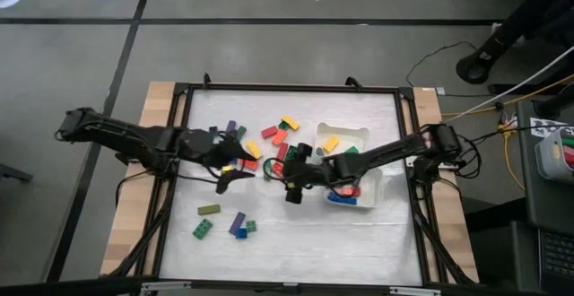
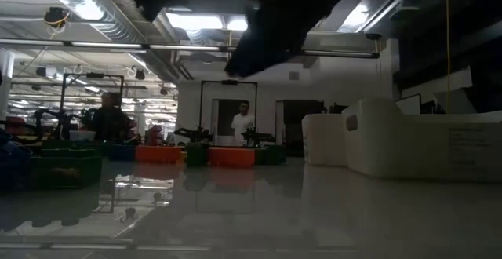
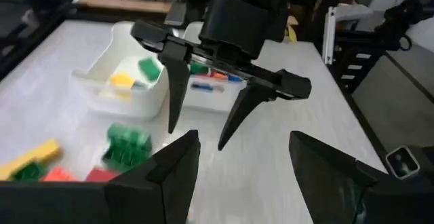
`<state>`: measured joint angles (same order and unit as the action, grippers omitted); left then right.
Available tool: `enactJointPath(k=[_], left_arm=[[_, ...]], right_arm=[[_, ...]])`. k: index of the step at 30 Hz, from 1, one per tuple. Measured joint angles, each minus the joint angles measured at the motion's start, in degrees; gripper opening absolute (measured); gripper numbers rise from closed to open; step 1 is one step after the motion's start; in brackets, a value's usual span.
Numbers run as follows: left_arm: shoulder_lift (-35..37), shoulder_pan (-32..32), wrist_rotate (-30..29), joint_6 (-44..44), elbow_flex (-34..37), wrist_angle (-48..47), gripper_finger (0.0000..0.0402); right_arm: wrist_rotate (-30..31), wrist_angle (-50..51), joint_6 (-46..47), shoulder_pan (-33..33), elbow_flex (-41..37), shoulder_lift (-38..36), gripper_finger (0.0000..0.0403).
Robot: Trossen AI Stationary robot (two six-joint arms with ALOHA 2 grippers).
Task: Sort blocks by size
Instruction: Put the orange rectangle game piece into the top white bin
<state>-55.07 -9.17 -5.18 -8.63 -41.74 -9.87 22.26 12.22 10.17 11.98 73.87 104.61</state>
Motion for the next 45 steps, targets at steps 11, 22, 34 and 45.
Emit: enactJointPath(k=[11, 22, 34, 45], left_arm=[[6.2, 0.0, -0.2, -3.0, 9.0, 1.8, 0.0214], [6.2, 0.0, -0.2, -3.0, 9.5, 2.0, 0.0214], [6.2, -0.9, -0.2, -6.5, 9.5, 1.4, 0.0214], [5.3, -1.3, -2.5, -13.7, 9.5, 1.6, 0.0214]], right_arm=[[-0.9, -5.2, 6.3, -4.3, 0.0, 9.4, 0.0255], [-4.0, -4.7, 9.5, -4.8, 0.0, 14.1, 0.0255], [-4.0, -4.5, 8.9, -4.8, 0.0, 14.8, 0.0135], [-4.8, 18.4, 4.5, -4.9, 7.6, 7.6, 0.0133]])
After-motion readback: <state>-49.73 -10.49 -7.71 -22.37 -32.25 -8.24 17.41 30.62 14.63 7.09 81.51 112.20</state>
